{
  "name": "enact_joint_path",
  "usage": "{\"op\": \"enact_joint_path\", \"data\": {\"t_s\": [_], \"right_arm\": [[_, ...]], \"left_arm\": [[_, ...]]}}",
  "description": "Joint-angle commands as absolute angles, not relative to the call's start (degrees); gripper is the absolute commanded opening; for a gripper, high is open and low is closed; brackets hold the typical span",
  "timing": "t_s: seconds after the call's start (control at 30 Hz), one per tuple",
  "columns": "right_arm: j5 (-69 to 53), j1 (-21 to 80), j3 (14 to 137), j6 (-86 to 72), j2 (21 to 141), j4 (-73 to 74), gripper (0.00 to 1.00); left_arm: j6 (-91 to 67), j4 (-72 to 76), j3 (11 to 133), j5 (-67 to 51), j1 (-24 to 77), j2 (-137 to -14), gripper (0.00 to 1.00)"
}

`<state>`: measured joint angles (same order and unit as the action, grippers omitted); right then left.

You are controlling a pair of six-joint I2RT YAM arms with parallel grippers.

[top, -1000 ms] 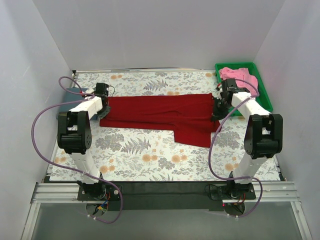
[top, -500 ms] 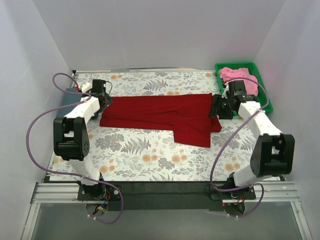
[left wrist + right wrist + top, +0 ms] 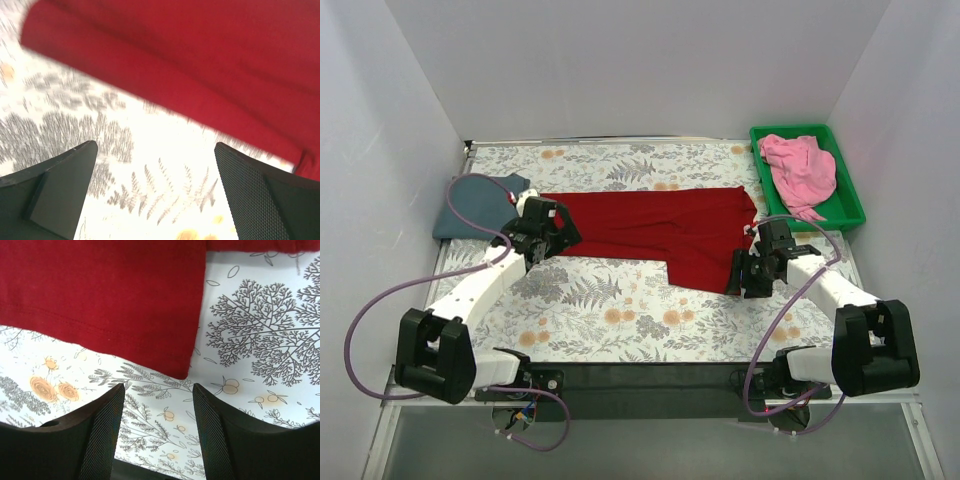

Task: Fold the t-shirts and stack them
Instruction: Fold the tshirt

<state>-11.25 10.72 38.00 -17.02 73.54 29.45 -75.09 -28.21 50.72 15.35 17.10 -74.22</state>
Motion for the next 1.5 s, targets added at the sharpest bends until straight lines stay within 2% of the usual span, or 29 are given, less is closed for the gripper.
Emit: {"op": "enact_joint_path", "data": {"t_s": [0.0,0.13,0.33,0.43,0.47,0.53,0.73,1.07,1.47], "right_arm": [[-8.71,11.25,37.18,-19.77,72.59,23.56,0.54],[-8.44,11.51,35.78,-20.21,74.09,21.8,0.53],[-9.14,12.3,34.98,-21.53,77.25,18.11,0.41],[-9.58,12.48,35.59,-21.71,79.1,17.23,0.27],[-9.75,12.65,35.94,-21.8,79.28,17.14,0.14],[-9.93,12.74,38.22,-21.8,79.1,17.23,0.02],[-9.14,12.74,52.77,-21.18,81.73,17.93,0.01],[-6.15,11.61,77.84,-20.13,101.66,18.37,0.01],[-6.15,9.23,91.05,-21.09,113.46,16.79,0.01]], "left_arm": [[-73.21,-26.38,45.19,7.23,17.58,-68.92,0.98],[-73.39,-23.91,40.79,3.97,17.93,-67.24,0.98],[-72.6,-20.4,37.71,2.2,18.54,-67.94,0.95],[-71.2,-17.85,35.95,2.9,18.63,-68.38,0.94],[-70.84,-17.06,35.34,3.42,18.63,-68.47,0.93],[-70.84,-15.39,34.2,3.52,18.63,-69.25,0.91],[-70.84,-14.77,35.51,3.43,18.63,-71.37,0.89],[-70.66,-14.77,35.33,4.39,18.63,-72.16,0.88],[-70.66,-14.68,35.33,3.78,18.63,-73.21,0.87]]}}
